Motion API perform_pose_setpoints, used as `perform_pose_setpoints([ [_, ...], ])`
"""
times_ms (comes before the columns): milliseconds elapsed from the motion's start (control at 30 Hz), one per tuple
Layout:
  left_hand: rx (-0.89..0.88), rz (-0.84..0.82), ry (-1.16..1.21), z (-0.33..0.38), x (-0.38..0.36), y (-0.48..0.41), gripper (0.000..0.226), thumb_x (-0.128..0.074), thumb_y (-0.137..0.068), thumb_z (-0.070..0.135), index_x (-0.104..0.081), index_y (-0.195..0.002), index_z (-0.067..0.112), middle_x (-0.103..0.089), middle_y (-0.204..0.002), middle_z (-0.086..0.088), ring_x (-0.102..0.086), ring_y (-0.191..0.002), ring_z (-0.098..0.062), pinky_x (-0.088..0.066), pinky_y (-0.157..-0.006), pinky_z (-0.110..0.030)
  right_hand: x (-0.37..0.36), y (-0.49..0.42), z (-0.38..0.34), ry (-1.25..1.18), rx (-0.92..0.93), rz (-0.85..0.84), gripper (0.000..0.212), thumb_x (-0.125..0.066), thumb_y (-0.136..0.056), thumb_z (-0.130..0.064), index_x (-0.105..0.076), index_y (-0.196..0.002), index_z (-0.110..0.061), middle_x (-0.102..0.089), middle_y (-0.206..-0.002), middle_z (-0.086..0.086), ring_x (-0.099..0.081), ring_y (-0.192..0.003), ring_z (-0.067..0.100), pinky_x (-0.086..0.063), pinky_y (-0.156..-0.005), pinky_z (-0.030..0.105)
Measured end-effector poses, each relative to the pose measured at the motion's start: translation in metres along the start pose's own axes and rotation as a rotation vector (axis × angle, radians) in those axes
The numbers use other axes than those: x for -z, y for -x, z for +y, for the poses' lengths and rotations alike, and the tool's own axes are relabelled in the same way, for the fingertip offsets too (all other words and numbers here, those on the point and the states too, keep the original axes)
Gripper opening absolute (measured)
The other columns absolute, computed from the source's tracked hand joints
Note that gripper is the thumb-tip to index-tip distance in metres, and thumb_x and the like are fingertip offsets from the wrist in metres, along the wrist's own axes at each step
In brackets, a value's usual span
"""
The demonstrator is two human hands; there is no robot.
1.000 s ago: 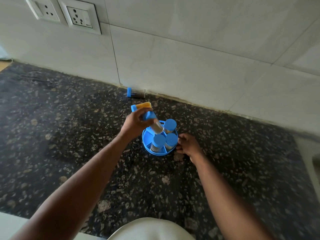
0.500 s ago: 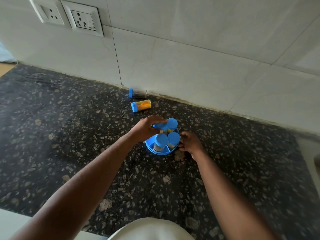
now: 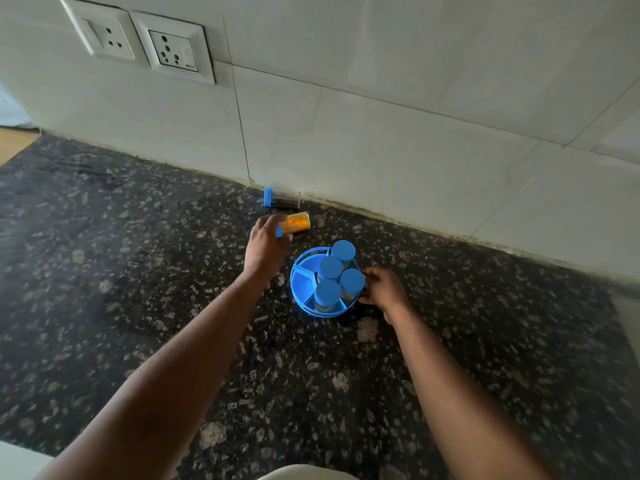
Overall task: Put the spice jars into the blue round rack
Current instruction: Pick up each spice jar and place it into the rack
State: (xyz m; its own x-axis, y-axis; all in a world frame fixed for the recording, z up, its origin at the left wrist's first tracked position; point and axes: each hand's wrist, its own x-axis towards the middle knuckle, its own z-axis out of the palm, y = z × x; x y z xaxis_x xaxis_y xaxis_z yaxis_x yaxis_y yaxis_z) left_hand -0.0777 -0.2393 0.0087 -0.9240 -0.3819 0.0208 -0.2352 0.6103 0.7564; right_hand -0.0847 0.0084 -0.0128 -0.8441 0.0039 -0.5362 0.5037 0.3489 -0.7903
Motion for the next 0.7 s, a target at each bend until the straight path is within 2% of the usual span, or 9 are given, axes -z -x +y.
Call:
perform_pose_setpoints([
  [67,0.02,-0.089,-0.145,-0.01,0.003,-0.021,0.067,-0.069,-0.084,0.016,-0.042,-0.144,0.021,-0.041,-0.146,-0.01,-0.041,-0.132,-0.031,-0.043,-0.103,-0.044,-0.003,-0.005,-0.005,-0.003,-0.013,0.004,0.025,-0.05,-0.098,-0.01,-0.062,-0.12,-0.007,-0.071,-0.113,0.011,-0.072,-0.094,0.024,-0.06,-0.065,0.033],
  [133,0.007,-0.205,-0.254,-0.018,0.002,-0.038,0.079,-0.071,-0.083,0.017,-0.031,-0.151,0.023,-0.034,-0.151,-0.012,-0.035,-0.136,-0.035,-0.04,-0.106,-0.049,-0.007,-0.011,-0.009,-0.031,-0.017,0.016,0.024,-0.049,-0.098,-0.007,-0.062,-0.118,-0.007,-0.07,-0.114,0.012,-0.071,-0.095,0.025,-0.061,-0.066,0.035],
  [167,0.0,-0.254,-0.288,-0.019,0.001,-0.044,0.08,-0.071,-0.083,0.018,-0.03,-0.151,0.024,-0.037,-0.15,-0.013,-0.038,-0.135,-0.037,-0.041,-0.106,-0.049,-0.009,-0.01,-0.01,-0.05,-0.02,0.027,0.022,-0.049,-0.098,-0.007,-0.063,-0.115,-0.008,-0.07,-0.113,0.012,-0.071,-0.094,0.025,-0.061,-0.067,0.036],
  [233,-0.024,-0.294,-0.353,-0.021,-0.001,-0.053,0.071,-0.072,-0.081,0.019,-0.041,-0.145,0.025,-0.053,-0.14,-0.015,-0.052,-0.124,-0.037,-0.047,-0.095,-0.046,-0.011,-0.011,-0.014,-0.09,-0.032,0.046,0.015,-0.05,-0.098,-0.009,-0.064,-0.102,-0.013,-0.07,-0.11,0.011,-0.071,-0.093,0.025,-0.061,-0.07,0.038],
  [300,-0.05,-0.239,-0.36,-0.02,-0.002,-0.056,0.057,-0.071,-0.08,0.016,-0.052,-0.134,0.022,-0.064,-0.126,-0.014,-0.061,-0.112,-0.036,-0.049,-0.084,-0.043,-0.012,-0.008,-0.016,-0.127,-0.041,0.043,0.014,-0.051,-0.099,-0.01,-0.063,-0.094,-0.016,-0.07,-0.108,0.01,-0.07,-0.093,0.024,-0.061,-0.073,0.038],
  [433,0.062,-0.13,-0.03,-0.02,0.003,-0.054,0.046,-0.077,-0.076,0.023,-0.055,-0.116,0.018,-0.069,-0.11,-0.008,-0.065,-0.098,-0.03,-0.053,-0.077,-0.038,-0.009,-0.004,-0.011,-0.198,-0.084,0.005,0.014,-0.052,-0.098,-0.007,-0.064,-0.103,-0.013,-0.068,-0.116,0.012,-0.067,-0.107,0.028,-0.06,-0.078,0.038],
  [567,0.068,-0.129,0.246,-0.021,0.012,-0.044,0.044,-0.077,-0.074,0.032,-0.062,-0.115,0.029,-0.071,-0.102,0.005,-0.072,-0.087,-0.018,-0.063,-0.075,-0.042,-0.009,0.002,-0.008,-0.212,-0.078,-0.042,0.02,-0.053,-0.098,-0.008,-0.064,-0.115,-0.01,-0.069,-0.116,0.01,-0.068,-0.098,0.021,-0.059,-0.074,0.032],
  [700,-0.008,-0.127,0.388,-0.013,0.02,-0.032,0.046,-0.076,-0.075,0.037,-0.063,-0.119,0.035,-0.074,-0.106,0.008,-0.073,-0.088,-0.013,-0.062,-0.08,-0.039,-0.006,0.005,-0.01,-0.173,-0.058,-0.064,0.017,-0.051,-0.1,-0.011,-0.066,-0.109,-0.011,-0.07,-0.114,0.009,-0.067,-0.091,0.015,-0.056,-0.068,0.028],
])
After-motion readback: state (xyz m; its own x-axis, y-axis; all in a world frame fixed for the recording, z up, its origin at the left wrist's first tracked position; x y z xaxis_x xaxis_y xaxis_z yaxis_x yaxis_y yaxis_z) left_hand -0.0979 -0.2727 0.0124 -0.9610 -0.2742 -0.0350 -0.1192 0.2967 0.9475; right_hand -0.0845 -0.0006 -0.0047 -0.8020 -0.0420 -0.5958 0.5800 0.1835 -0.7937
